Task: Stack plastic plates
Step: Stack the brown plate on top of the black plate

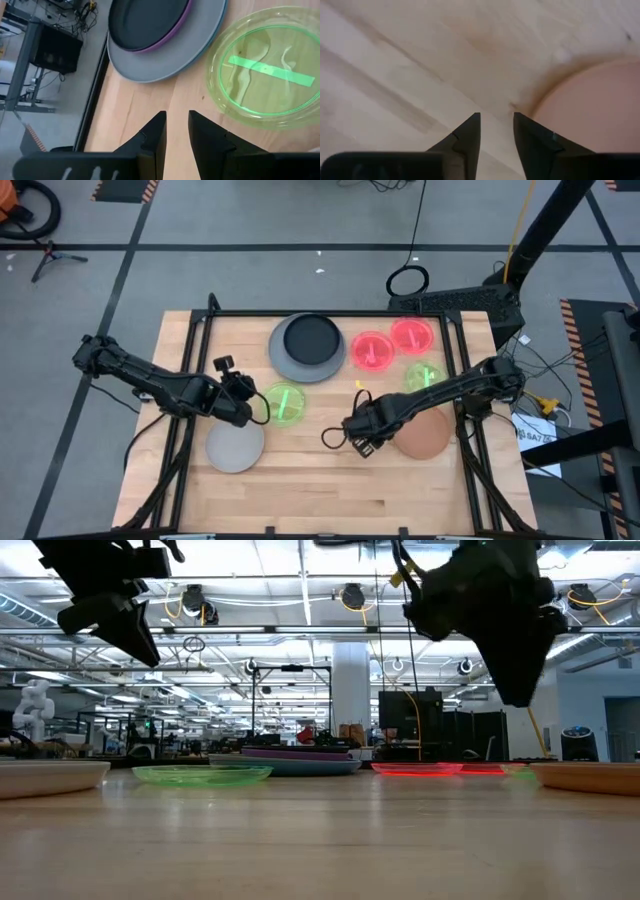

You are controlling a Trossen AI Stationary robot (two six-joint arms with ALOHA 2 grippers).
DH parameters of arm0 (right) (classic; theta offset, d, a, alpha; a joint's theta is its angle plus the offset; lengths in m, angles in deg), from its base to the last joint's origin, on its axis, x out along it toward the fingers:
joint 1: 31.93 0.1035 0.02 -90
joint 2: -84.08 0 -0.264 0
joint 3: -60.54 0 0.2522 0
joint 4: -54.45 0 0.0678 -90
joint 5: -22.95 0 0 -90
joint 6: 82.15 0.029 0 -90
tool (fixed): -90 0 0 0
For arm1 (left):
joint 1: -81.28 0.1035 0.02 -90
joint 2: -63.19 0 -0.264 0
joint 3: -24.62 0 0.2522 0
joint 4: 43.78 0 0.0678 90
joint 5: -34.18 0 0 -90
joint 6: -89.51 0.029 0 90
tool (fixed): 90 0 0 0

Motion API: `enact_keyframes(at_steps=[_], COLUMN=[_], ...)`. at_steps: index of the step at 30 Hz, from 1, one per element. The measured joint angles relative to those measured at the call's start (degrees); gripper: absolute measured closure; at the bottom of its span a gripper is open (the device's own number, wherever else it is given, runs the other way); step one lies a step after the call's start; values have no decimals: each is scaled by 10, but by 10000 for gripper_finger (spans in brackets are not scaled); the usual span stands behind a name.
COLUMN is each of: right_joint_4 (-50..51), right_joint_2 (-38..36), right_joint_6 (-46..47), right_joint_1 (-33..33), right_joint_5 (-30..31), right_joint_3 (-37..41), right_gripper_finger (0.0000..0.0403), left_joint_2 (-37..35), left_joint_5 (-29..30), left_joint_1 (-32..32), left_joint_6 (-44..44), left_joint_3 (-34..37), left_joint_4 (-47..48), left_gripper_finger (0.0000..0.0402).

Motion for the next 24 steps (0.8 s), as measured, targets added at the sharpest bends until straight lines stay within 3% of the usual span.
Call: enact_keyframes(at_steps=[8,24], right_joint_4=[74,79], right_joint_2=[46,127], right_joint_6=[56,58], right_joint_1=[10,12], right_joint_5=[16,-4], right_joint_3=[0,1], right_gripper_finger=[260,273], left_joint_2=[0,0], left_joint_5=[0,0], left_joint_1=[-11,-12], left_joint_6=[-14,-16], left_joint_3=[0,0], left_joint_4=[0,0], left_gripper_finger=[314,314])
